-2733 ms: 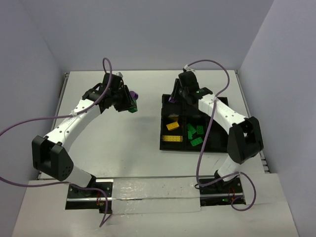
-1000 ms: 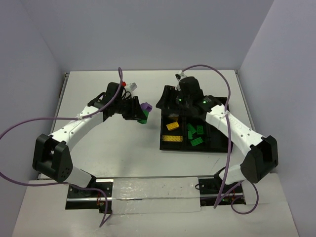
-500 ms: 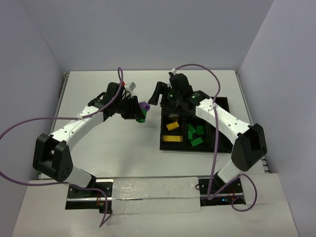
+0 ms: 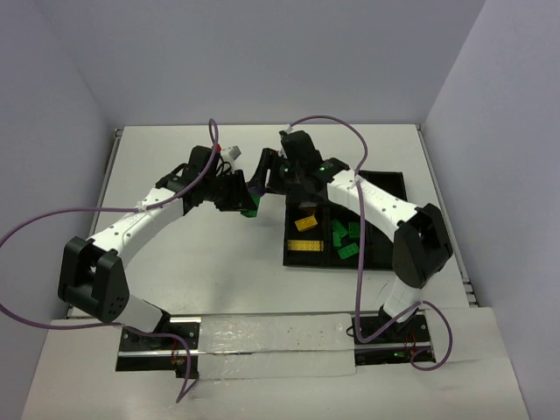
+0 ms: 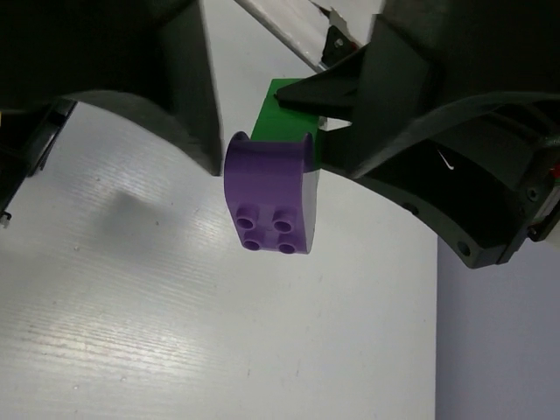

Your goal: Sort the legos into containers by color

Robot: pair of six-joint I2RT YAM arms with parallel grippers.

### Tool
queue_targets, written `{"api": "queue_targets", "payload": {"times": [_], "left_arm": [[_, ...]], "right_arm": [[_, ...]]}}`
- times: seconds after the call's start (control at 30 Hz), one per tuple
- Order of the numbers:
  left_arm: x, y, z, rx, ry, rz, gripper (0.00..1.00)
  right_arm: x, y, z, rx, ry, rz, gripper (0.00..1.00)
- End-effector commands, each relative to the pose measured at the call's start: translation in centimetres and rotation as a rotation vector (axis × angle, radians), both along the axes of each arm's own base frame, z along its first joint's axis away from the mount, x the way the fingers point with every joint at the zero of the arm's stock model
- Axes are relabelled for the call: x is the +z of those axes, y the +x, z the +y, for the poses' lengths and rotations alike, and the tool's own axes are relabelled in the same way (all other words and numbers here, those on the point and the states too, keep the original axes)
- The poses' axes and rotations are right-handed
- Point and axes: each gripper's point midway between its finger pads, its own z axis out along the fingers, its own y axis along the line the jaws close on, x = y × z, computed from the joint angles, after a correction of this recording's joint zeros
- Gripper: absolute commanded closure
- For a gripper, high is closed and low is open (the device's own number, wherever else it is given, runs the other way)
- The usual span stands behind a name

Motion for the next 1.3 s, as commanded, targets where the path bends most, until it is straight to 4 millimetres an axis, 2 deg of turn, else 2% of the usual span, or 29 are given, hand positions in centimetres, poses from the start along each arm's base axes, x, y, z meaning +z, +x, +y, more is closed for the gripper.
{"api": "queue_targets", "payload": {"times": [0.0,0.1,0.2,0.43,0.63,0.67,0.73,0.77,0.8,0.87,1.07,1.13,1.27], "left_arm": [[2.5,0.3,-0.4,-0.028,-0.032,-0.079,1.0],[2.6,0.2,-0.5,-0.03,-0.035,-0.081,1.0],[2.8,0.0,-0.4,-0.031,-0.042,-0.087,1.0],[3.3,-0.4,-0.3,-0.035,-0.052,-0.097,1.0],[3.3,-0.6,-0.3,-0.034,-0.053,-0.094,1.0],[3.2,-0.7,-0.3,-0.036,-0.054,-0.091,1.0],[3.2,-0.7,-0.3,-0.035,-0.054,-0.089,1.0],[3.1,-0.8,-0.3,-0.036,-0.052,-0.087,1.0],[2.9,-0.9,-0.3,-0.037,-0.05,-0.084,1.0],[2.5,-1.0,-0.3,-0.04,-0.044,-0.074,1.0],[0.3,-2.7,0.1,-0.057,-0.022,-0.017,1.0],[-0.4,-3.2,0.4,-0.056,-0.012,-0.003,1.0],[-0.8,-3.6,0.8,-0.045,-0.003,0.0,1.0]], "right_arm": [[2.4,1.1,1.5,0.013,0.077,-0.058,0.42],[2.5,1.2,1.6,0.013,0.083,-0.063,0.5],[2.3,1.2,1.8,0.018,0.084,-0.056,0.51],[1.7,1.3,2.0,0.018,0.086,-0.046,0.35],[1.2,1.6,2.5,0.026,0.09,-0.038,0.35],[1.1,1.5,2.5,0.028,0.093,-0.041,0.37],[1.3,1.7,2.4,0.023,0.098,-0.048,0.46],[1.5,1.6,2.4,0.021,0.1,-0.054,0.65],[1.6,1.7,2.3,0.018,0.1,-0.061,0.79],[1.8,1.8,2.1,0.008,0.098,-0.072,1.0],[3.3,2.9,0.2,-0.049,0.082,-0.124,1.0],[3.7,3.8,-1.1,-0.077,0.086,-0.135,1.0],[4.4,4.7,-2.3,-0.102,0.1,-0.142,1.0]]}}
